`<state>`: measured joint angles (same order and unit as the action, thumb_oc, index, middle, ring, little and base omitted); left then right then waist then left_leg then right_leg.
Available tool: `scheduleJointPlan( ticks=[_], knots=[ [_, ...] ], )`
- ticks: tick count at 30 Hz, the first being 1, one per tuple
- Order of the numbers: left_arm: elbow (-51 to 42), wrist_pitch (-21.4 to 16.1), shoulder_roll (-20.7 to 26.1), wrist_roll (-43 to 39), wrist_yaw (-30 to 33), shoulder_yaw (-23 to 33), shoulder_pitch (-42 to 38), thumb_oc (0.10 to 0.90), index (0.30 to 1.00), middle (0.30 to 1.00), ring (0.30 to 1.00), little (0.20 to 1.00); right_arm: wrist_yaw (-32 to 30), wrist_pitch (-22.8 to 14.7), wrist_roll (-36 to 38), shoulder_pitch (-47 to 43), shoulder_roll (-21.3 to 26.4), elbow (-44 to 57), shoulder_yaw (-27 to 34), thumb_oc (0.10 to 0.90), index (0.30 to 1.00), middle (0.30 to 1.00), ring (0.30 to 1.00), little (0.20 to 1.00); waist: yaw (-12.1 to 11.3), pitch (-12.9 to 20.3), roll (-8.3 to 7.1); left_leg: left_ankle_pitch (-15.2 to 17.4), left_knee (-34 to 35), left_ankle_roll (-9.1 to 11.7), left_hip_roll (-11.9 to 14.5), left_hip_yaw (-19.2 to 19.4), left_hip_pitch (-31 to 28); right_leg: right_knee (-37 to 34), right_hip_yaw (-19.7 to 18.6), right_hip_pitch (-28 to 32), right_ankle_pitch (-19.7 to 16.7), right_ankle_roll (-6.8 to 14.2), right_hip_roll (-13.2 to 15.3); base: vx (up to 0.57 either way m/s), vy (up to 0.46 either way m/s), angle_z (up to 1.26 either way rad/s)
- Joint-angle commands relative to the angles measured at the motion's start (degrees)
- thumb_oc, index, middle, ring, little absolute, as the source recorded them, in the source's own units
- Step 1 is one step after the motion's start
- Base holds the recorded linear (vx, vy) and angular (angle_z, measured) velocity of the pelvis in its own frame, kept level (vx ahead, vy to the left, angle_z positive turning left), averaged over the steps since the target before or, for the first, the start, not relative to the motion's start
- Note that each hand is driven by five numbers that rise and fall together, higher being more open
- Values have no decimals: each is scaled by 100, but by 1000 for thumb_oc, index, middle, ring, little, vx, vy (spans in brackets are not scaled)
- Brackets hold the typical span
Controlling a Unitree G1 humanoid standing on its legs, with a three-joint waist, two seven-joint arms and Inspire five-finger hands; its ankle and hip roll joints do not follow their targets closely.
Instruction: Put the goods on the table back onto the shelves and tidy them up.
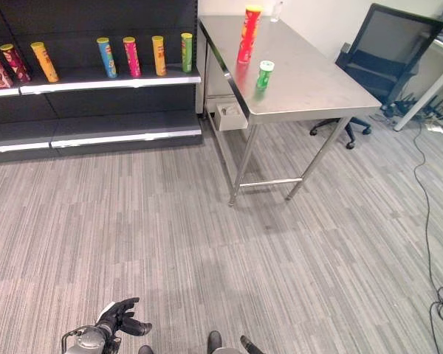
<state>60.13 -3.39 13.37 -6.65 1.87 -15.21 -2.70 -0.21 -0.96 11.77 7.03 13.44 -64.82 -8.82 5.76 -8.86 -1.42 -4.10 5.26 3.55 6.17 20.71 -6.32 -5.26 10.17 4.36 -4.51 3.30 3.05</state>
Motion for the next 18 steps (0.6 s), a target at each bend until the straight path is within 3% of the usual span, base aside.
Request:
scheduleJointPlan(
  ticks=[1,18],
  knots=[
    [35,-228,179,16,-2,92,-267,800,900,900,900,900,-66,-144,-23,-403,109,-60,-109,800,900,900,900,900,50,28,-74,385,-26,160,-61,71,-164,26,76,180,505,564,153,12,16,4],
    [260,-169,154,46,155,269,-142,800,900,900,900,900,-172,-152,18,-346,202,87,-39,800,900,900,900,900,35,95,-112,426,-26,184,-20,67,-347,26,102,336,597,528,101,4,-15,2]
  ],
)
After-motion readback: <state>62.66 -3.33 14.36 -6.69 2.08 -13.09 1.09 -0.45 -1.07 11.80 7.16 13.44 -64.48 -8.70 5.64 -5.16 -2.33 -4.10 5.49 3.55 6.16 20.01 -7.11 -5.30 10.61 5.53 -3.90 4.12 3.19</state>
